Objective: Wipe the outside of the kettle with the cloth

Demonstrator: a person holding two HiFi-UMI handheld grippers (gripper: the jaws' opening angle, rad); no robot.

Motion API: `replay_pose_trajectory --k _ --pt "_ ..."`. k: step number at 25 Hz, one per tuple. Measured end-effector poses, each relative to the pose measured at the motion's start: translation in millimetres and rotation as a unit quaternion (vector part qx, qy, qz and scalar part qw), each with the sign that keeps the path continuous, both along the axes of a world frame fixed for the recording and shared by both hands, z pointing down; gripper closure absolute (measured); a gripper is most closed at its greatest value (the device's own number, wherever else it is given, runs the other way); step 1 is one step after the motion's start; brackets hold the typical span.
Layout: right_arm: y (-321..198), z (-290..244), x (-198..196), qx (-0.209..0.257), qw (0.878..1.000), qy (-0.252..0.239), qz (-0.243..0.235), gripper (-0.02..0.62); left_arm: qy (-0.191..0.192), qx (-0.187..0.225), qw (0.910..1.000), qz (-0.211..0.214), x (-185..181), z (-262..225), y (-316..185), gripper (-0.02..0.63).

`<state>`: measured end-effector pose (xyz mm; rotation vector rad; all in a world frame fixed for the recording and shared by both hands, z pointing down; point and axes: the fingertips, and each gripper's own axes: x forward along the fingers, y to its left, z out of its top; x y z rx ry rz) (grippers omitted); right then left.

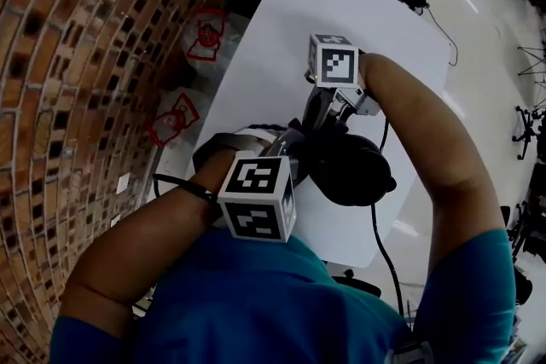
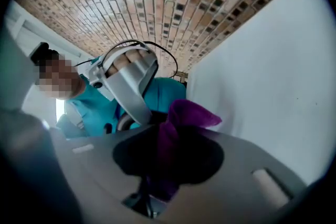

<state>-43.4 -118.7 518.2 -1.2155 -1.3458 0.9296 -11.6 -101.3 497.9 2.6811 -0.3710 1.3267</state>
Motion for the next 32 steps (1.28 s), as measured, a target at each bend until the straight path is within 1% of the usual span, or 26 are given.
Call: replay_pose_trajectory --k 3,6,8,10,12,14,16,18,20,21,22,23,25,29,30,31,32 --pt "-8 -9 8 -0.012 0.999 0.000 0.041 0.500 0.001 0.003 1.0000 0.007 4 -3 -2 0.474" --pt "-27 -10 20 -0.003 0.995 -0.003 0.099 0.500 -0.010 0.006 0.9997 0.023 7 -4 -4 0.474" --pt "-42 -12 28 0.012 0.990 -0.014 0.143 0.500 -0.022 0.004 0.9992 0.034 4 -2 -6 0.474" --pt "-55 -16 40 0.027 0.981 -0.033 0.189 0.500 -0.044 0.010 0.9978 0.049 4 -1 -9 0.474" --pt "-64 -19 56 0.040 0.970 -0.051 0.235 0.500 -0.065 0.019 0.9956 0.065 6 -2 -12 0.474" --pt "-70 -19 74 0.053 0.954 -0.067 0.288 0.500 -0.078 0.022 0.9935 0.080 9 -3 -14 0.474" --pt "-76 -19 93 0.072 0.933 -0.087 0.341 0.500 -0.088 0.020 0.9918 0.090 8 -4 -15 0.474" --pt "-82 -18 113 0.098 0.906 -0.112 0.395 0.500 -0.095 0.013 0.9913 0.090 4 -3 -17 0.474" --pt "-81 -19 133 0.118 0.872 -0.143 0.453 0.500 -0.092 0.003 0.9926 0.080 2 -3 -19 0.474" --pt "-78 -20 142 0.132 0.850 -0.161 0.484 0.500 -0.089 -0.003 0.9933 0.073 2 -3 -19 0.474" --pt "-75 -22 151 0.148 0.825 -0.181 0.515 0.500 -0.087 -0.009 0.9938 0.068 2 -3 -20 0.474" --pt "-70 -25 158 0.165 0.795 -0.199 0.548 0.500 -0.088 -0.013 0.9938 0.067 2 -2 -21 0.474" --pt "-58 -34 171 0.197 0.733 -0.230 0.609 0.500 -0.093 -0.019 0.9930 0.070 0 -2 -22 0.474" --pt "-24 -56 185 0.277 0.612 -0.269 0.691 0.499 -0.100 -0.033 0.9922 0.067 -1 -1 -20 0.474" --pt "-15 -63 185 0.290 0.583 -0.274 0.708 0.499 -0.102 -0.035 0.9919 0.067 -1 0 -20 0.474" --pt "-7 -69 184 0.297 0.558 -0.279 0.723 0.499 -0.104 -0.036 0.9917 0.067 -1 0 -20 0.474" --pt "2 -75 183 0.300 0.536 -0.282 0.737 0.499 -0.105 -0.038 0.9915 0.067 -1 0 -19 0.474"
